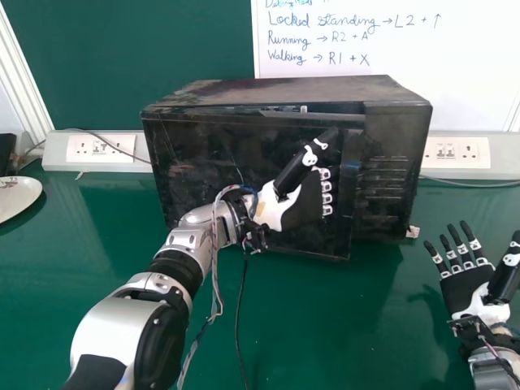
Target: Open the door of oven
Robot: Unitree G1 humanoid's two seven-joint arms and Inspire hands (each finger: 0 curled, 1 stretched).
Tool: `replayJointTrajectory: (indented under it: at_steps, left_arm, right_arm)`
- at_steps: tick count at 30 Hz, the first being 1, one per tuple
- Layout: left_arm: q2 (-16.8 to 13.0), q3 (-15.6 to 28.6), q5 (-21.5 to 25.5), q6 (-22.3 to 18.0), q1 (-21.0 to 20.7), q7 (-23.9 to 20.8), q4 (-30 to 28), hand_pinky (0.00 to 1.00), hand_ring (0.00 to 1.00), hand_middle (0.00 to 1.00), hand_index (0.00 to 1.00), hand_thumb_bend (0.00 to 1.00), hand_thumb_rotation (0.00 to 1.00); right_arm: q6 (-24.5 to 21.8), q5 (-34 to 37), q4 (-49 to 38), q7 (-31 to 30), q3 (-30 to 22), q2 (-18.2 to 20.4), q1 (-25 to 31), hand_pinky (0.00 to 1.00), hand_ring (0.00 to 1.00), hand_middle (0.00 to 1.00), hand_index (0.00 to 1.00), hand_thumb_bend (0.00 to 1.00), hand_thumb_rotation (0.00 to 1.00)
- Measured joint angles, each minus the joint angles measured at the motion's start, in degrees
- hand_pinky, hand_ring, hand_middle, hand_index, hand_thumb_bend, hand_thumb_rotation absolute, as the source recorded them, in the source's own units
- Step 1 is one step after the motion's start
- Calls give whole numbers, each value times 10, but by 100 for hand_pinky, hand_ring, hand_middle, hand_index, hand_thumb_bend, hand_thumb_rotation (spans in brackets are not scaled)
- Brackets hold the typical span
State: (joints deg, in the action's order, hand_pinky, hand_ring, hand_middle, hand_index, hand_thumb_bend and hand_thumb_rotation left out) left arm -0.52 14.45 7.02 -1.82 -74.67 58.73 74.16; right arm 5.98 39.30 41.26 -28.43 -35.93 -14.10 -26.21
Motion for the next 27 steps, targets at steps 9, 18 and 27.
replayJointTrajectory:
  at_steps: [9,18,27]
  left_arm:
    - [-5,-3,9,-2,15,35,-11,63,79,85,85,92,86]
    - [-18,-4,18,5,23,85,-15,60,77,84,86,93,82]
    - [-32,-4,32,10,37,145,-20,60,78,84,85,92,81]
  right_arm:
    - [0,0,1,-1,0,0,-1,91,100,100,100,100,99]
    - [-3,0,0,1,0,0,-1,89,100,100,100,100,98]
    - [-3,0,1,-1,0,0,-2,91,100,100,100,100,97]
